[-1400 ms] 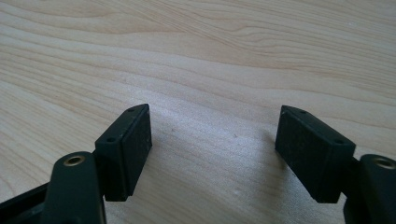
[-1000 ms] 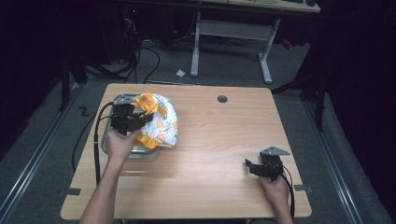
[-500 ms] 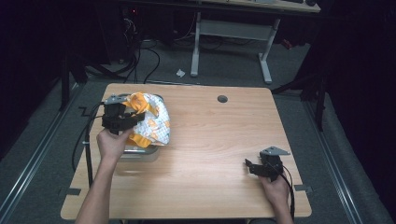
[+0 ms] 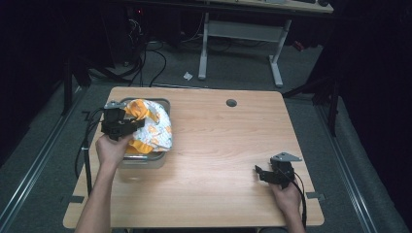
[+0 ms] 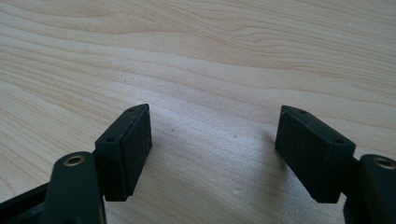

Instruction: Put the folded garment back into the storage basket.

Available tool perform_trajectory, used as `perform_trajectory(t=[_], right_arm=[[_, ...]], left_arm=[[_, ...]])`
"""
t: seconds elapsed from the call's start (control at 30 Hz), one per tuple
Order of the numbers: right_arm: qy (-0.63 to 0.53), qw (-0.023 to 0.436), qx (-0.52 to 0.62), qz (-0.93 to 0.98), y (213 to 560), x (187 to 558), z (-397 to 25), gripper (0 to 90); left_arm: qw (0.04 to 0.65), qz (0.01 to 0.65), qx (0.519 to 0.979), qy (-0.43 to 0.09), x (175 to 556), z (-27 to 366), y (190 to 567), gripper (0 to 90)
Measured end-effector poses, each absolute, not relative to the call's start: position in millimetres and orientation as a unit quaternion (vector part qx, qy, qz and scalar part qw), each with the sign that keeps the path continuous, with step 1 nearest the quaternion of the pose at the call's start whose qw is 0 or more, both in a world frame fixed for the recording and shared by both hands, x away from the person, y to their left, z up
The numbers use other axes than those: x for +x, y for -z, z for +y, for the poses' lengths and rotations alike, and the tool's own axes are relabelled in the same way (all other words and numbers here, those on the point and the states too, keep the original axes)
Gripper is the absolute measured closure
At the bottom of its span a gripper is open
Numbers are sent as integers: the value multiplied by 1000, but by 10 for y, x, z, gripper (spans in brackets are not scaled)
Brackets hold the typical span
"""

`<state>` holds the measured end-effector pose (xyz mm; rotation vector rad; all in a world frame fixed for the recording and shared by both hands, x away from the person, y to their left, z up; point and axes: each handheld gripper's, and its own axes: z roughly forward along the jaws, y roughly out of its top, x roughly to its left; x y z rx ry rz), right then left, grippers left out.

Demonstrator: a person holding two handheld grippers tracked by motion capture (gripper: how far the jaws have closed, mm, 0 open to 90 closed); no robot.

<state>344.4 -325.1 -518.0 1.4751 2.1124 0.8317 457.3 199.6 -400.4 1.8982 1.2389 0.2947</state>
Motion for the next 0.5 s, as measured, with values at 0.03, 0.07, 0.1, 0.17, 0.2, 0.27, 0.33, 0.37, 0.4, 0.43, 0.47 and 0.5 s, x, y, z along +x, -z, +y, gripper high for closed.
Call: perform_trajectory(t=[0.03, 0.07, 0.1, 0.17, 0.2, 0.27, 0.33, 0.37, 0.4, 0.43, 0.47, 0.5], right_arm=[[-300, 215, 533, 762, 5180, 3443, -3250, 273], [-300, 215, 532, 762, 5180, 3444, -3251, 274], [-300, 215, 532, 762, 5180, 3444, -3251, 273], [-300, 215, 532, 762, 5180, 3444, -3251, 273], [-300, 215, 532, 762, 5180, 3444, -3251, 273], [-300, 215, 533, 761, 5180, 3443, -3250, 273], [-300, 216, 532, 762, 5180, 3444, -3251, 273], [-300, 215, 533, 762, 5180, 3443, -3250, 273], [-300, 215, 533, 762, 5180, 3443, -3250, 273], [-300, 216, 532, 762, 5180, 3444, -3250, 273], [-300, 216, 532, 762, 5180, 3444, -3250, 273], [-300, 216, 532, 762, 5180, 3444, -3251, 273]], left_arm=[[413, 495, 756, -117, 4583, 2007, 4021, 761], [413, 495, 756, -117, 4583, 2007, 4021, 760], [410, 498, 755, -114, 4601, 2026, 4054, 761], [405, 501, 756, -113, 4618, 2047, 4089, 760], [405, 501, 756, -113, 4618, 2047, 4089, 760], [397, 506, 758, -112, 4636, 2061, 4124, 760], [387, 509, 760, -116, 4665, 2069, 4160, 760], [385, 510, 761, -117, 4673, 2066, 4169, 760], [382, 509, 762, -119, 4681, 2059, 4178, 760], [377, 509, 765, -121, 4689, 2049, 4190, 760], [377, 509, 765, -121, 4689, 2049, 4190, 760], [367, 507, 770, -124, 4705, 2024, 4219, 760]])
